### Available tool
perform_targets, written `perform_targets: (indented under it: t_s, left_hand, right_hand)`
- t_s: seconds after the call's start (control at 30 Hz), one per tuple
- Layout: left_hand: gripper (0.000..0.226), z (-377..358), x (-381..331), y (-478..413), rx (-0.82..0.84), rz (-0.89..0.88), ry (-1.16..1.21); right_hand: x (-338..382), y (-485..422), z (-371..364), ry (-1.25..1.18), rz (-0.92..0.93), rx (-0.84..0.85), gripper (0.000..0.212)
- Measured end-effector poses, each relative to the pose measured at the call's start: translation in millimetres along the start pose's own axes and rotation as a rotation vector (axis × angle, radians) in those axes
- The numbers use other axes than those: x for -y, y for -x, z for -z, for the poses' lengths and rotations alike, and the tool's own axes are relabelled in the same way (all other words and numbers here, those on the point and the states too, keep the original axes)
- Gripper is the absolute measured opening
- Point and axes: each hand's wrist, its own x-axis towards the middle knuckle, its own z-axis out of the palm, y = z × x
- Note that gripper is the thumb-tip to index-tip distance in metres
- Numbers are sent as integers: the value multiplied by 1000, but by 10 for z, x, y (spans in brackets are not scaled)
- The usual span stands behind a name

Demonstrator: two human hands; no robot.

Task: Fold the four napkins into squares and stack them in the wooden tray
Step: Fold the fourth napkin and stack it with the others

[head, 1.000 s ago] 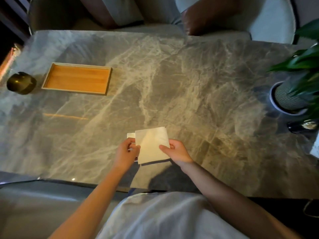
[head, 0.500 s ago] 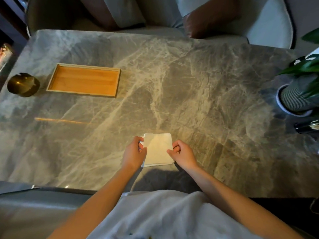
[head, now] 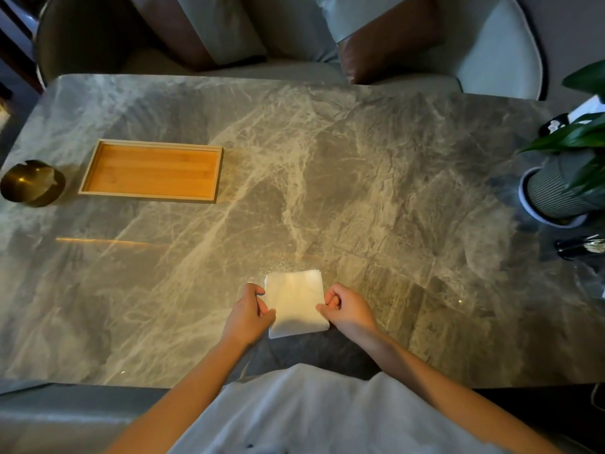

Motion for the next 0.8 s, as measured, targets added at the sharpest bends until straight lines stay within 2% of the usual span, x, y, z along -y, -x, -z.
perform_targets:
  t_s: [0.37, 0.57, 0.8]
  left_hand:
    - [33, -18, 14, 83, -18, 22, 11]
    - [29, -32, 36, 97, -22, 37, 33]
    - [27, -32, 20, 95, -26, 55, 30]
  right_hand:
    - [13, 7, 48, -40, 17, 34, 16]
    - [-4, -15, 121, -25, 66, 166, 17]
    - [15, -25, 66, 17, 47, 130, 16]
